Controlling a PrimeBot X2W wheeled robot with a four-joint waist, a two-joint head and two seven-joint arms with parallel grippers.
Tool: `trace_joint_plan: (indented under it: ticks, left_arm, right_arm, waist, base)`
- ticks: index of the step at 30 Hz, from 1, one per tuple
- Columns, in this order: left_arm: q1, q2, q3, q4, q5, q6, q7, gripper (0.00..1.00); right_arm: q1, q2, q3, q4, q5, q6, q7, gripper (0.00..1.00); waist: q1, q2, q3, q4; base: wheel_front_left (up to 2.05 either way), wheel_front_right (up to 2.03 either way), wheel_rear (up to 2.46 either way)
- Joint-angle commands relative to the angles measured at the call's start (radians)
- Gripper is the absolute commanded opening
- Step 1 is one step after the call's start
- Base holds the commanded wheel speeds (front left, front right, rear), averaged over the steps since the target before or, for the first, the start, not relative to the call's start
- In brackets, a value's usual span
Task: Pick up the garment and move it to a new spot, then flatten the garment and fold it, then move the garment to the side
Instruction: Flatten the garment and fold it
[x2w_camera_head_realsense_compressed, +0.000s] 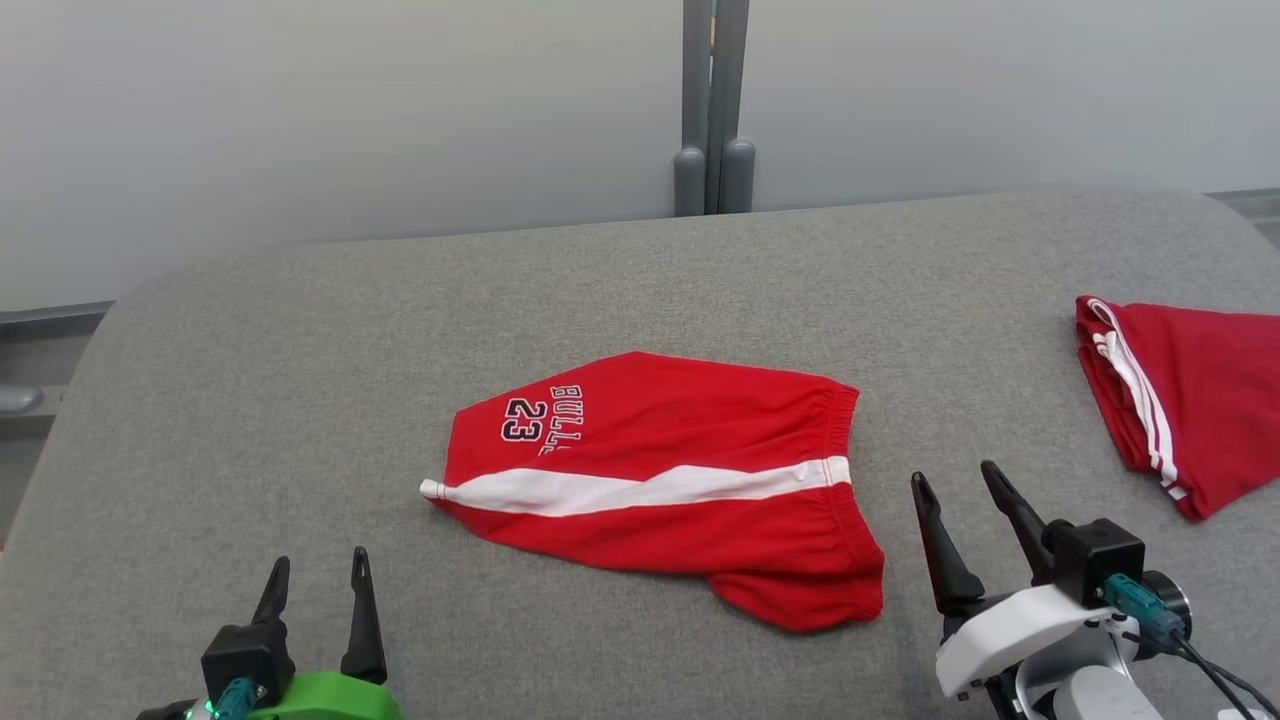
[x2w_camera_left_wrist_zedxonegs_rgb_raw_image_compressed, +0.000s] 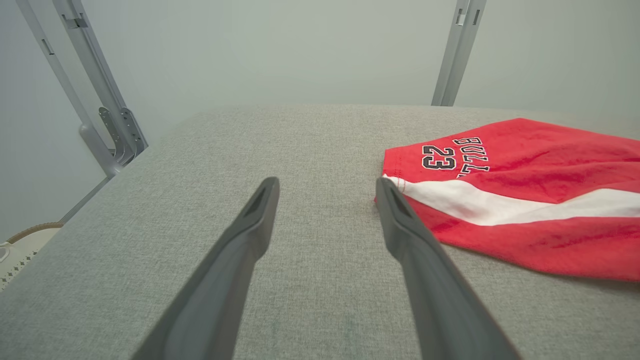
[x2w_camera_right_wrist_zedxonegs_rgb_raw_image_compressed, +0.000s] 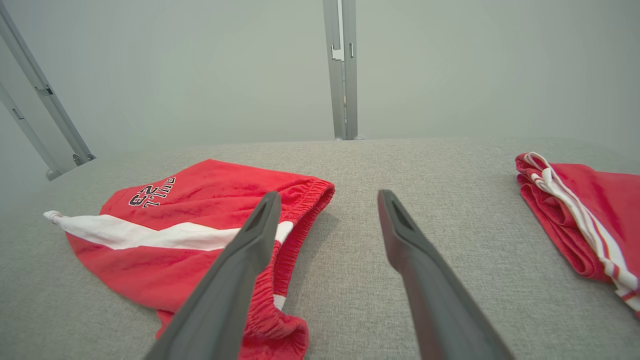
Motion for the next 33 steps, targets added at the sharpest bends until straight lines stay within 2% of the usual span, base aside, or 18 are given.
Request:
trace_joint_plan:
  ticks: [1,9,18,23,33]
  left_arm:
    - [0.014,0.002,0.006,-0.002,0.01,-0.004,-0.002,1.0]
    - [0.006,0.001,0.009,-0.006,0.013,-0.009,-0.002,1.0]
    - [-0.032,0.001,-0.037,0.009,-0.012,-0.018,-0.002,1.0]
    - [-0.077,0.001,-0.053,0.009,-0.021,-0.015,-0.002,1.0]
    - [-0.178,0.001,-0.08,0.027,-0.032,-0.037,-0.002,1.0]
  right_arm:
    - [0.017,0.007,0.003,-0.005,-0.009,-0.001,-0.002,1.0]
    - [0.003,0.007,0.011,0.006,0.007,-0.001,-0.002,1.0]
    - [-0.037,0.013,0.059,0.046,0.043,-0.001,-0.002,1.0]
    - [-0.093,0.017,0.086,0.082,0.086,-0.001,-0.002,1.0]
    - [-0.2,0.017,0.147,0.174,0.19,-0.001,-0.002,0.99]
  waist:
    - [0.0,0.0,0.001,-0.006]
    - [0.0,0.0,0.015,-0.013]
    - [0.0,0.0,0.059,0.0]
    - [0.0,0.0,0.122,0.009]
    - [0.0,0.0,0.213,0.033]
  base:
    - [0.0,0.0,0.0]
    - [0.0,0.0,0.0]
    - [0.0,0.0,0.0]
    - [0.0,0.0,0.0]
    - [0.0,0.0,0.0]
